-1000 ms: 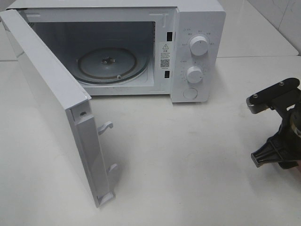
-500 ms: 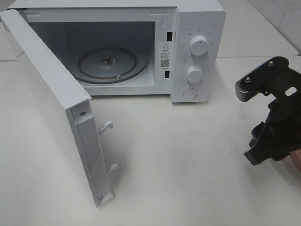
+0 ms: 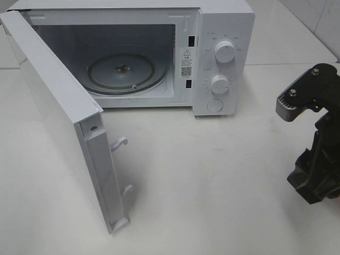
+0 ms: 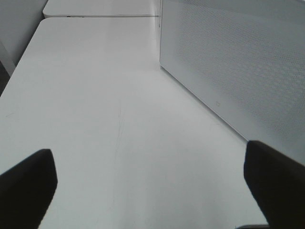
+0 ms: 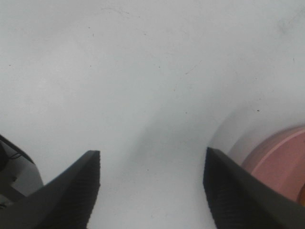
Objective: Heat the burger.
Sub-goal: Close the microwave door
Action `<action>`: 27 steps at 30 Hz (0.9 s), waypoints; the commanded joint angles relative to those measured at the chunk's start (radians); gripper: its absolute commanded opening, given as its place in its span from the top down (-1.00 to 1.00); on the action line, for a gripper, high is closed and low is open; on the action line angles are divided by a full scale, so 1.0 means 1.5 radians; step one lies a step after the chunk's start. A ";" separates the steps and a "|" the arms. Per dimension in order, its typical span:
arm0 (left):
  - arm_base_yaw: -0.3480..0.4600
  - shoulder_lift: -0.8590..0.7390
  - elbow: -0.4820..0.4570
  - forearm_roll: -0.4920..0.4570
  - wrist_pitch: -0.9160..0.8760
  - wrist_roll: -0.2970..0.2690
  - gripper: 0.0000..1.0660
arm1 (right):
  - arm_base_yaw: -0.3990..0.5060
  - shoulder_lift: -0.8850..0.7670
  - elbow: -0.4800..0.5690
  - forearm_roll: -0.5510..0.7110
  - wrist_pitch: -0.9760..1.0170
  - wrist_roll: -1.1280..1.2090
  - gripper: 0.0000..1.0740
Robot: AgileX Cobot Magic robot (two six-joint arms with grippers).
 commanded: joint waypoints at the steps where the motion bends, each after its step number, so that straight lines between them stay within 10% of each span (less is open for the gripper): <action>1: 0.000 -0.012 0.001 -0.001 -0.010 -0.002 -0.87 | -0.001 -0.024 -0.021 0.021 0.051 -0.007 -0.37; 27: 0.000 -0.012 0.001 -0.001 -0.010 -0.002 -0.87 | -0.001 -0.283 -0.043 0.023 0.262 0.098 -0.42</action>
